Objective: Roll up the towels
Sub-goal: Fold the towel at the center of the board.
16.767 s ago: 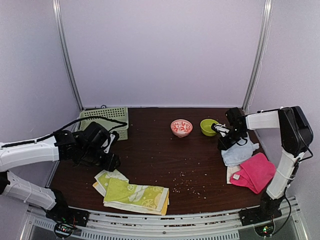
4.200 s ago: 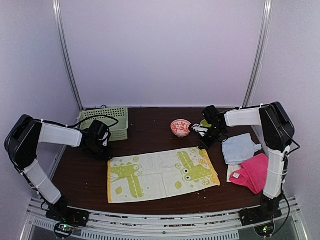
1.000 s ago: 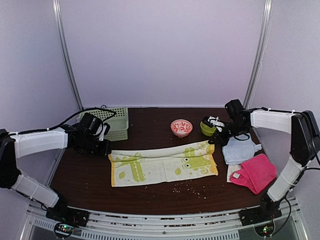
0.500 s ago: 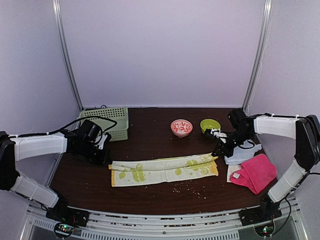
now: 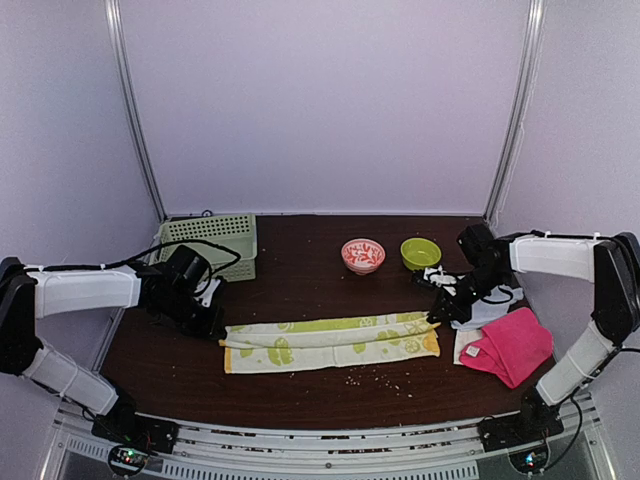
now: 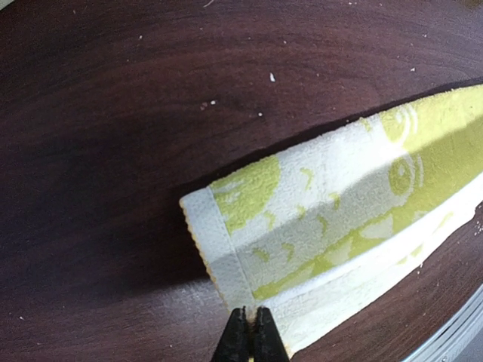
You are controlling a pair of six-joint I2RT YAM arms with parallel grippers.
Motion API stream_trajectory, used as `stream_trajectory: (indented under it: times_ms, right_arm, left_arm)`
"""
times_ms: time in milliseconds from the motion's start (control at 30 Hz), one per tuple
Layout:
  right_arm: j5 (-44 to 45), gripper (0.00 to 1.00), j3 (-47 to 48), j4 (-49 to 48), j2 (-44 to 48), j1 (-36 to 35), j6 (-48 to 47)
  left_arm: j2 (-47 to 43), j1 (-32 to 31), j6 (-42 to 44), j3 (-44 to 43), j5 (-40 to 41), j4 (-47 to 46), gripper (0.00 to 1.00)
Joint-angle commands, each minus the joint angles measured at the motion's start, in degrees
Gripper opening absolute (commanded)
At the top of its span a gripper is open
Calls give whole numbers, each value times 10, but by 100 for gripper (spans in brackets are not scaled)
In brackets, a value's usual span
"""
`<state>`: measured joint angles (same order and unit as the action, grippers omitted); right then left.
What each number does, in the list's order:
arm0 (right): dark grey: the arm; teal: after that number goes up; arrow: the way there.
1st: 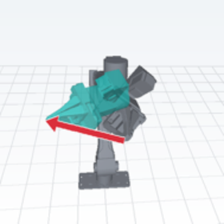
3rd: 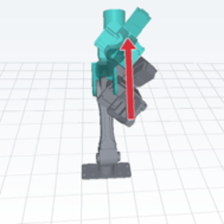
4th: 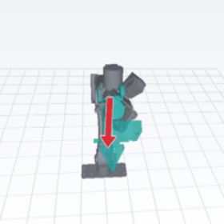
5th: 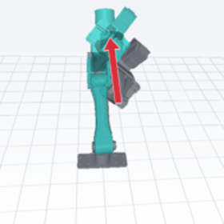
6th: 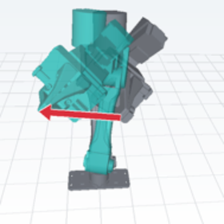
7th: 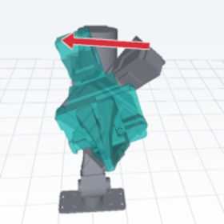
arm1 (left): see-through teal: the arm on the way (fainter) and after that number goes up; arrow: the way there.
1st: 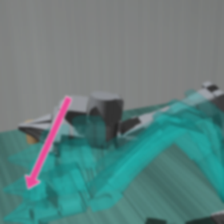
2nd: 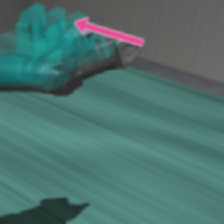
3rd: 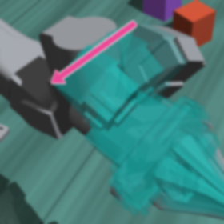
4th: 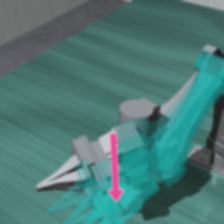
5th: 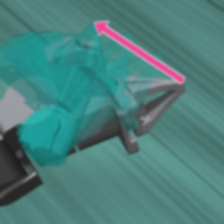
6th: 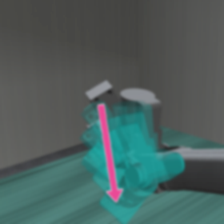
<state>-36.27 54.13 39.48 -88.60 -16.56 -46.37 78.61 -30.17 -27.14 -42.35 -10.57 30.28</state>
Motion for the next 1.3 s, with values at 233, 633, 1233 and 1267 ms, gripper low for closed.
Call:
stream_trajectory:
  times_ms: [233, 633, 1233, 1267]
  right_arm:
    - [4, 0, -6, 38, 49, 6, -33]
    - [22, 0, -41, 60, 47, 6, -84]
    - [29, 11, -96, 119, 74, -3, -144]
    - [32, 16, -97, 145, 82, -9, -153]
  left_arm:
    - [-24, -2, 2, -24, 7, 40, 0]
    - [-5, -16, 1, -2, -38, 41, 0]
    - [41, -56, -3, -5, -31, 80, 0]
    - [27, -60, -6, -5, -34, 92, 4]
